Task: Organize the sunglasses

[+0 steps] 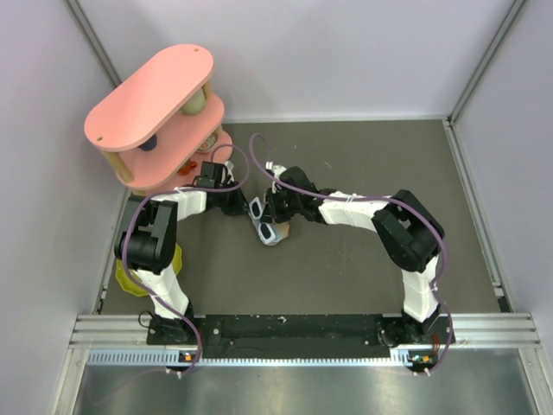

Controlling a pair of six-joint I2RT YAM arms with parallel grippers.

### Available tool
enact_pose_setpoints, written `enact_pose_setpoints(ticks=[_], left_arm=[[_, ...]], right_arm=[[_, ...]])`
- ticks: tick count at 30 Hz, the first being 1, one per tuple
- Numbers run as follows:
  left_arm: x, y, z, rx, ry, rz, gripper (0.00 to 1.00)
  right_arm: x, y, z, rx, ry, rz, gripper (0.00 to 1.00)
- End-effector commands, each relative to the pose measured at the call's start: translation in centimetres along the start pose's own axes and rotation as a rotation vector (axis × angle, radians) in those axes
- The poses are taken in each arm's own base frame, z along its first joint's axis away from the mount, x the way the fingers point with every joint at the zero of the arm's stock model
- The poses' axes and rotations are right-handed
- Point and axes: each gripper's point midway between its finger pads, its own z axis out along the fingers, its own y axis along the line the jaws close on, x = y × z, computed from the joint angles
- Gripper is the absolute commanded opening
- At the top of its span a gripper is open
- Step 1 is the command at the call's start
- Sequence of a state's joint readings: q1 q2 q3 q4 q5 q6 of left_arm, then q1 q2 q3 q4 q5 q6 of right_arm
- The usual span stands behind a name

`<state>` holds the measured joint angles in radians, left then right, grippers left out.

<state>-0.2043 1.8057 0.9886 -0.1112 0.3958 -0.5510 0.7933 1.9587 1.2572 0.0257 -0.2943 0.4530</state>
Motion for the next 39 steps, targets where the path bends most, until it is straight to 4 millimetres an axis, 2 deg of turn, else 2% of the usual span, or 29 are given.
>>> enact_pose_setpoints(ticks=[1,4,5,8,9,13,16,22,26,27,30,34,36,39], left_arm=[[0.8,1.4,0.8,-0.034,0.010,0.000,0.00],[0.8,1.4,0.9,-0.035,0.011,-0.001,0.00],[0.8,1.5,0.9,-0.037,0.009,-0.002,0.00],[0.8,1.5,0.9,-0.041,0.007,-0.002,0.00],[0.8,1.5,0.9,-0.040,0.006,-0.001,0.00],[0.8,1.5,1.0,-0.042,0.007,0.001,0.00],[0.8,1.6,0.9,-0.044,0.005,-0.002,0.00],[0.8,1.7,1.0,-0.049,0.007,-0.001,0.00],[0.7,1.6,1.0,-0.049,0.006,-0.005,0.00],[0.7,1.6,1.0,-0.049,0.006,-0.003,0.00],[0.7,1.6,0.9,-0.049,0.006,-0.005,0.00],[0.9,1.6,1.0,-0.047,0.012,-0.009,0.00],[0.9,1.5,1.0,-0.046,0.014,-0.012,0.00],[0.9,1.6,1.0,-0.050,0.015,-0.013,0.00]], right_arm=[[-0.4,0.3,1.0,-0.052,-0.030,-0.033,0.00],[-0.5,-0.1,1.1,-0.033,-0.026,-0.020,0.03],[-0.3,-0.2,1.0,-0.021,-0.016,-0.017,0.13],[-1.5,-0.2,0.2,0.010,-0.049,-0.027,0.30],[-1.7,-0.2,-0.1,0.022,-0.051,-0.028,0.32],[-3.1,0.3,-1.5,0.044,-0.072,-0.057,0.40],[-3.7,0.5,-2.4,0.066,-0.079,-0.060,0.49],[-4.7,0.3,-3.8,0.141,-0.102,-0.085,0.54],[-5.1,0.3,-4.0,0.179,-0.107,-0.109,0.54],[-4.6,0.1,-3.6,0.190,-0.091,-0.113,0.53],[-4.2,-0.3,-2.8,0.214,-0.071,-0.114,0.46],[-3.6,-0.5,-1.9,0.243,-0.044,-0.125,0.23],[-3.3,-0.6,-1.5,0.257,-0.028,-0.125,0.15],[-2.9,-0.7,-1.2,0.280,-0.011,-0.130,0.12]])
